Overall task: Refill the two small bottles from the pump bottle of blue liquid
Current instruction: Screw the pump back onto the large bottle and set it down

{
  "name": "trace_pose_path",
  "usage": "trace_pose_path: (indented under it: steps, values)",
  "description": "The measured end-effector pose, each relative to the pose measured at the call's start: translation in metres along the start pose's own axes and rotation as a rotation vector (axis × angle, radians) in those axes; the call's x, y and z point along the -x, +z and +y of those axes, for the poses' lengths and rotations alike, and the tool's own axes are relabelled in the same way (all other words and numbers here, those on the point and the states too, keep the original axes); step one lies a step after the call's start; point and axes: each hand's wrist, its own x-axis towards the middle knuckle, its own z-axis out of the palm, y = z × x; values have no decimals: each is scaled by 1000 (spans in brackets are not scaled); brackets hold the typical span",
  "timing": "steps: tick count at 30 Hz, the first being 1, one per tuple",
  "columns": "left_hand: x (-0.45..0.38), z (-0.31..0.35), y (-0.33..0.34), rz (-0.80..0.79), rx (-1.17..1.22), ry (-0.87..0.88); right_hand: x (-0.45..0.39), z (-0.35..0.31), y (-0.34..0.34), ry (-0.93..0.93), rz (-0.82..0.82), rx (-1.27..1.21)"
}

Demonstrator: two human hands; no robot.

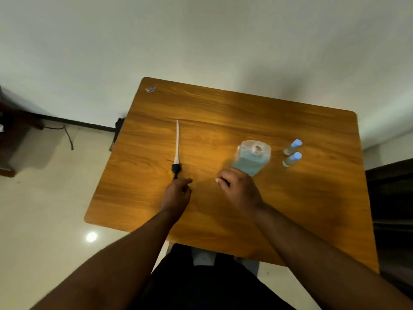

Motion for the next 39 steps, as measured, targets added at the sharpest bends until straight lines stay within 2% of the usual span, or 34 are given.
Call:
trace_pose_path:
  steps: [2, 5, 12, 15, 18, 21, 24, 26, 29, 32, 35, 39]
  values:
    - [-2, -19, -18, 52, -3, -3, -23, -10, 34, 61, -60, -39]
    - [-10, -45, -42, 21, -34, -60, -53, -23, 73, 64, -157, 43]
    - [-38, -82, -77, -156, -195, -134, -104, -39, 117, -329, -444, 608]
    - [-49, -87, -84, -192, -191, -135, -117, -44, 128, -461, -599, 744]
    - [-57, -89, -90, -211, -117, -160, -122, -39, 138, -556, -620, 804]
    - [-57, -93, -96, -197, -57, -188, -123, -43, 137, -550, -464, 662]
    - [-54, -87, -97, -173, -5, -199, -119, -62, 97, -442, -81, 378]
    - [-51, -68, -92, -175, 38, -165, -109, -77, 43, -354, 148, 182]
    - [-46, -34, -80, -180, 108, -84, -86, -98, -49, -236, 383, -89]
    - [-38, 15, -64, -203, 191, 16, -53, -101, -133, -103, 499, -174]
    - [-35, 57, -49, -224, 204, 107, -29, -89, -188, 25, 504, -235]
    - [-32, 98, -34, -238, 256, 175, -9, -72, -216, -8, 557, -143]
